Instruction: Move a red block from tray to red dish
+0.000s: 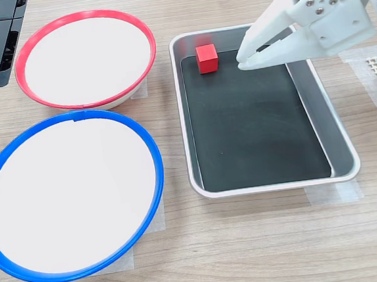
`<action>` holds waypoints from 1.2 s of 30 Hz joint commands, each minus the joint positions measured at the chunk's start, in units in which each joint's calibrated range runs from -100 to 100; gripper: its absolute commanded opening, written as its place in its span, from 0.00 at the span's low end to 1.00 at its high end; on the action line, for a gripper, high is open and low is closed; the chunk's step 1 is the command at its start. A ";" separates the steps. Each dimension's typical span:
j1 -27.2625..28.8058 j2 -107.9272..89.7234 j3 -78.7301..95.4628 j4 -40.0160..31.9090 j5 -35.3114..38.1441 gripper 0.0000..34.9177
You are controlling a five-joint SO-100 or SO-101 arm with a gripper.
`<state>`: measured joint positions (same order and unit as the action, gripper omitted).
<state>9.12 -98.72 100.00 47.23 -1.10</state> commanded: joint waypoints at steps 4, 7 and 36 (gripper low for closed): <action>-0.13 -0.17 0.00 0.11 0.00 0.01; -0.13 -0.17 0.00 0.11 0.00 0.01; 8.16 48.44 -35.41 4.82 20.27 0.00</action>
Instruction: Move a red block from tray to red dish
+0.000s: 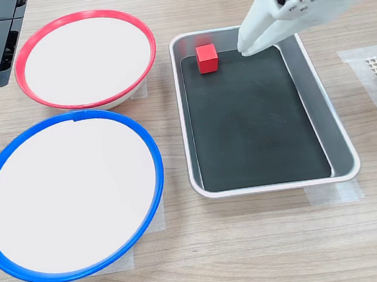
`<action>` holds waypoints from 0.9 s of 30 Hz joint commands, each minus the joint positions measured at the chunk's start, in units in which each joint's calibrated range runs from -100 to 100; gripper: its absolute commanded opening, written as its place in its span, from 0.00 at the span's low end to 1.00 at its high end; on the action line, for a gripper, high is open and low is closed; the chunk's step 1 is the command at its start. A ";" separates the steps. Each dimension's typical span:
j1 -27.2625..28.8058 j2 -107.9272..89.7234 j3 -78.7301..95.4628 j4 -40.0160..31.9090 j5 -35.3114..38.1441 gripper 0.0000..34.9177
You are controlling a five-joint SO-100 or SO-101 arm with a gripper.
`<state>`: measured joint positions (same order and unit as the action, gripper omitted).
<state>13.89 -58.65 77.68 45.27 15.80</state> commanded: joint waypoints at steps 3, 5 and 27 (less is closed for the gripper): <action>5.17 16.56 -21.74 11.40 4.35 0.00; 5.73 22.96 -27.47 12.96 3.96 0.01; 7.80 57.76 -48.96 15.36 3.61 0.53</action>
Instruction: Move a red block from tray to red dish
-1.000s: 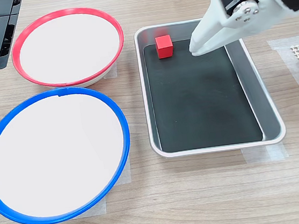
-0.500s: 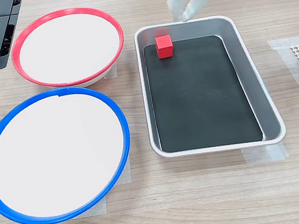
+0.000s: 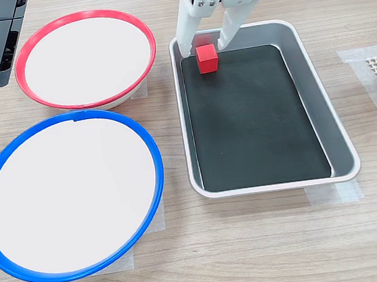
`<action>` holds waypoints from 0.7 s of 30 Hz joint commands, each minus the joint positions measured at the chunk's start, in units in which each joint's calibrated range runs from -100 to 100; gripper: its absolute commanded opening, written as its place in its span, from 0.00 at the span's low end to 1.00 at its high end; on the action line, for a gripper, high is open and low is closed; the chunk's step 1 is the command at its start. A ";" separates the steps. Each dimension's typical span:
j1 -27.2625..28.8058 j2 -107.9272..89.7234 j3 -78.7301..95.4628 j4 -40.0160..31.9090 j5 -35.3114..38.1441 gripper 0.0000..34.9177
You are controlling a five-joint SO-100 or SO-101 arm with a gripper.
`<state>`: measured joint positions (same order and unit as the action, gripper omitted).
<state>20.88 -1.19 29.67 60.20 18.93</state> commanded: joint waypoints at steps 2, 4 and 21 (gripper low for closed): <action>0.72 1.24 -0.13 0.18 0.83 0.48; 0.43 1.92 0.32 -0.15 0.83 0.39; -7.10 -10.36 -6.69 7.37 -1.27 0.01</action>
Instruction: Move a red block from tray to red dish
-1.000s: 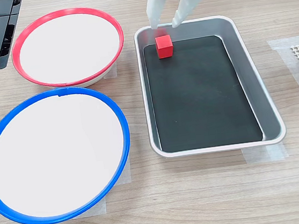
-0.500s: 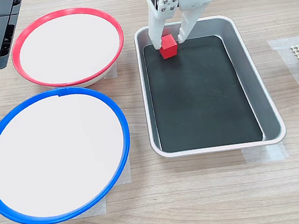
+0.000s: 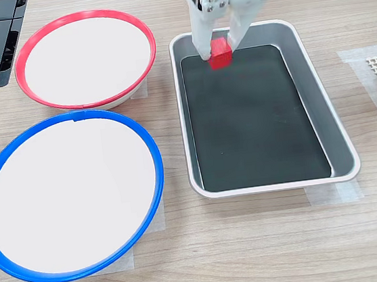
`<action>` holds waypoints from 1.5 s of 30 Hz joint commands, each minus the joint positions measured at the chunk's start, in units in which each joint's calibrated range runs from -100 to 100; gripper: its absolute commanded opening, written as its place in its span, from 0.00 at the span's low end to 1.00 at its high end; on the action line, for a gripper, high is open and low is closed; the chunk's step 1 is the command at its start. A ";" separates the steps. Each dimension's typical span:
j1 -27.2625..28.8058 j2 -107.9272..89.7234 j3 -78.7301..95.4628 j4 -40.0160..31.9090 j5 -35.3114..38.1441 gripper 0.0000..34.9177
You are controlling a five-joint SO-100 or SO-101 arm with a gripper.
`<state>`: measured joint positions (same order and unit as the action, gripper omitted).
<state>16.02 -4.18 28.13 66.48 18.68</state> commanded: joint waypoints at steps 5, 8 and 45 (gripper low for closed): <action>-3.08 -6.95 -13.70 -7.42 -2.69 0.01; -2.42 0.04 -17.89 -14.76 -2.74 0.01; -5.15 -9.60 0.04 -45.72 -14.21 0.00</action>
<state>11.06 7.33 11.71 31.32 13.65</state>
